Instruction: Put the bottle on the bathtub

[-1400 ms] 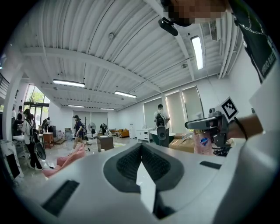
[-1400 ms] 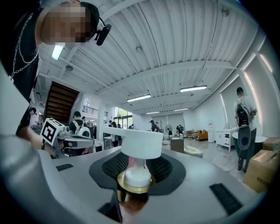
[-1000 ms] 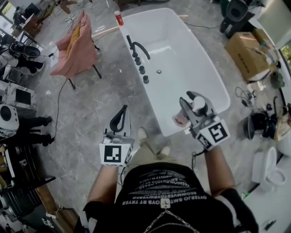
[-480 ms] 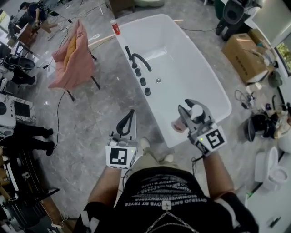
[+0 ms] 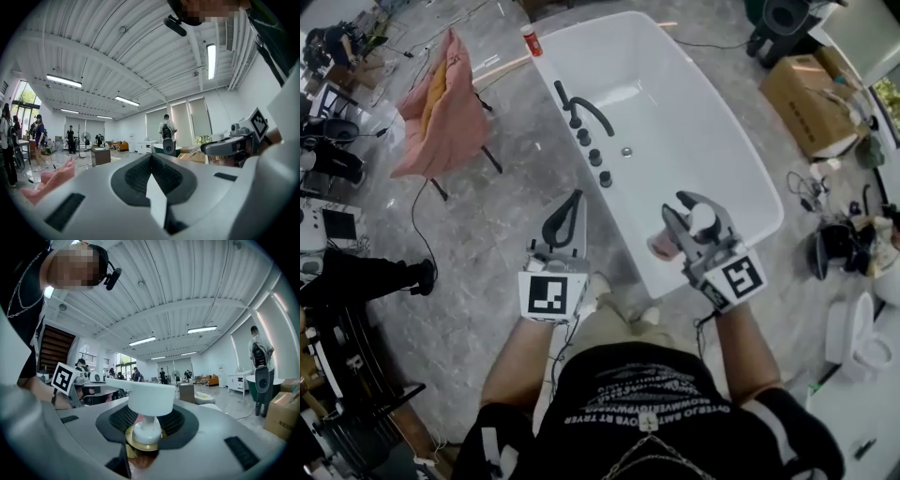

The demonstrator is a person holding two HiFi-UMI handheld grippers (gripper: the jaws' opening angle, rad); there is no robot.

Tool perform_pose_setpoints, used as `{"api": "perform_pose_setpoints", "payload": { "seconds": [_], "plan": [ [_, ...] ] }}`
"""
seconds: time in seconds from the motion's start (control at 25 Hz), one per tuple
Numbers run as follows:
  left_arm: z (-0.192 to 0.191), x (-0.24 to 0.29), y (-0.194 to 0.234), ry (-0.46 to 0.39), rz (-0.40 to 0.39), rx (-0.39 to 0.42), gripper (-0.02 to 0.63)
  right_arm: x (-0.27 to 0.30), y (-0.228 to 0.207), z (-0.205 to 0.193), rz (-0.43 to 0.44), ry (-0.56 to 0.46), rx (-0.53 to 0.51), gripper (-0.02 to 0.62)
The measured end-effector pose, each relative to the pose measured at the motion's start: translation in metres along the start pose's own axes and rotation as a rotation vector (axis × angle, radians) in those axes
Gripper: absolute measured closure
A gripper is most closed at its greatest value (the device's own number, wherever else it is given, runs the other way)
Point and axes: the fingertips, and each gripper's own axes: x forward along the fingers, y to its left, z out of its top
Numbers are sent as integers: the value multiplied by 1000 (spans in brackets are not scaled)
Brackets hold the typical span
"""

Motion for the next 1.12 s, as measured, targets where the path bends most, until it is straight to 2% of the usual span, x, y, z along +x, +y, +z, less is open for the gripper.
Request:
{"api": "perform_pose_setpoints", "payload": {
  "seconds": [0.2,0.52,0.68,1.04,1.12],
  "plan": [
    [8,27,-13,-57,-37,69,604,9,-12,-12,-35,10,48,477],
    [-18,33,-16,-37,-25,16,604,8,-24,-28,-77,-11,43,477],
    [-33,32,-19,-30,-18,33,604,8,-25,-47,-60,0,31,477],
    [-71,29,-17,15,-8,18,604,26,-19,-85,-17,68,15,477],
    [-76,31,-16,21,-9,15,604,32,-19,-89,-8,57,13,477]
  ]
}}
